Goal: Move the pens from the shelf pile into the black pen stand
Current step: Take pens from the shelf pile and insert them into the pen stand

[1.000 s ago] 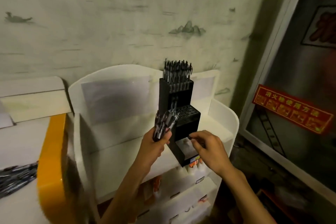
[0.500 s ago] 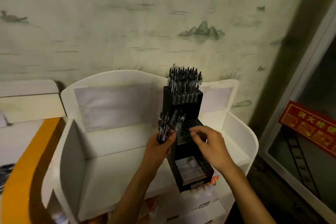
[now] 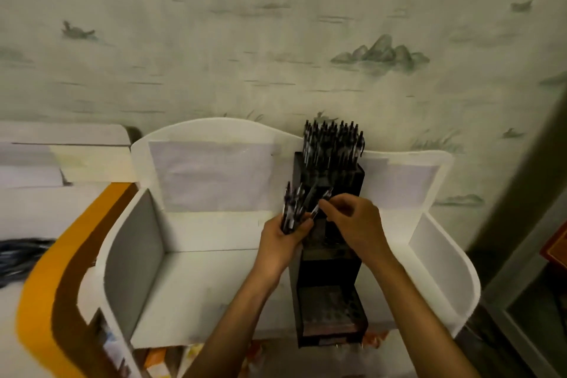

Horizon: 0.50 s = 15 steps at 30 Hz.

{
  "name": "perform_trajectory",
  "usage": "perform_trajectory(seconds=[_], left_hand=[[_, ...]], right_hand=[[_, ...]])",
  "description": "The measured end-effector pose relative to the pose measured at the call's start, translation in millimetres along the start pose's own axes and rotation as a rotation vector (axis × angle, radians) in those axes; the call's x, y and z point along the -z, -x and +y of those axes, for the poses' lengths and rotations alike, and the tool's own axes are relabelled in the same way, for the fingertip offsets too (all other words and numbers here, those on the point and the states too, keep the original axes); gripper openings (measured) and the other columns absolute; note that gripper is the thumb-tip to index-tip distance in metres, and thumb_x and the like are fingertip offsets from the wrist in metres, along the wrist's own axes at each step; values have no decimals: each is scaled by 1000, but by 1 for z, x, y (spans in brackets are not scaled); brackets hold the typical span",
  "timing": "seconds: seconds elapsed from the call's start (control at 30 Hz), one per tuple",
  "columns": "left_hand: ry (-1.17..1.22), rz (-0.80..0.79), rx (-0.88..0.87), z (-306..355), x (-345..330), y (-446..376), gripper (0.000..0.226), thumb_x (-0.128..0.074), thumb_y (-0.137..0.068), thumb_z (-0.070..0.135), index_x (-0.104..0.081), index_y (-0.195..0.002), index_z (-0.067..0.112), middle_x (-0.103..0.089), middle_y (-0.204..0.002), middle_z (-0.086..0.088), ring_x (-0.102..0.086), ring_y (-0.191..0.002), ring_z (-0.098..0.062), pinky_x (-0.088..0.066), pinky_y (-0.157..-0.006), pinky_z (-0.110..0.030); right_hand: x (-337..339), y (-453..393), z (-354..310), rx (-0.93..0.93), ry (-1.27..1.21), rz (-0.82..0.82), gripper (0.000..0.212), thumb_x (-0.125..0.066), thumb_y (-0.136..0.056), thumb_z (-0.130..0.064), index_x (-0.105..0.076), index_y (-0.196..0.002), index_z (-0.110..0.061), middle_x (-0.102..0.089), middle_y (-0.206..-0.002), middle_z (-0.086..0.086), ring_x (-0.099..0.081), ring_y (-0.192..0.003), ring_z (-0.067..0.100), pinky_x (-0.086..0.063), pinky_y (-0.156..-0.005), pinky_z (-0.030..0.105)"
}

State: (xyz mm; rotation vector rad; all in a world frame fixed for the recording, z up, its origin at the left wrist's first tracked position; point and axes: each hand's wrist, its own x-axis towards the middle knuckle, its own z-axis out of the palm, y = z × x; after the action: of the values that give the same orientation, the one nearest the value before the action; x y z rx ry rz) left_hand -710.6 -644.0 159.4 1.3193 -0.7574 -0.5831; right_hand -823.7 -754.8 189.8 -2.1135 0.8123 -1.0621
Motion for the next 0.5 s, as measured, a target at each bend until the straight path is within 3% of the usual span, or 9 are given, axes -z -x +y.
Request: perform_trajectory(seconds=[0.2, 0.37, 0.5], left_hand=[[-12, 38, 14, 0, -19, -5, 14, -66, -94, 15, -72, -107, 11, -66, -59, 11, -57, -51, 0, -40, -47, -14], [-85, 104, 45, -7, -18, -11, 22, -62, -97, 31, -71, -104, 12, -69, -63, 3, -57, -51, -12, -41, -47, -16], [-104, 170, 77, -16, -8, -16, 24, -61, -96, 38, -68, -102, 16, -70, -74, -2, -55, -50, -10, -44, -48, -23]], right_hand=[[1, -20, 20, -136, -219, -21, 5, -74, -85, -25, -72, -82, -21, -74, -79, 0, -72, -69, 18, -61, -73, 42], [9, -29, 22, -246, -476, 14, 13, -66, -91, -12, -69, -95, 0, -74, -86, 14, -74, -69, 24, -61, -70, 36], [21, -38, 29, -141, -380, 78, 12, -66, -91, -14, -69, -97, -4, -74, -84, 9, -73, -70, 18, -61, -70, 33]])
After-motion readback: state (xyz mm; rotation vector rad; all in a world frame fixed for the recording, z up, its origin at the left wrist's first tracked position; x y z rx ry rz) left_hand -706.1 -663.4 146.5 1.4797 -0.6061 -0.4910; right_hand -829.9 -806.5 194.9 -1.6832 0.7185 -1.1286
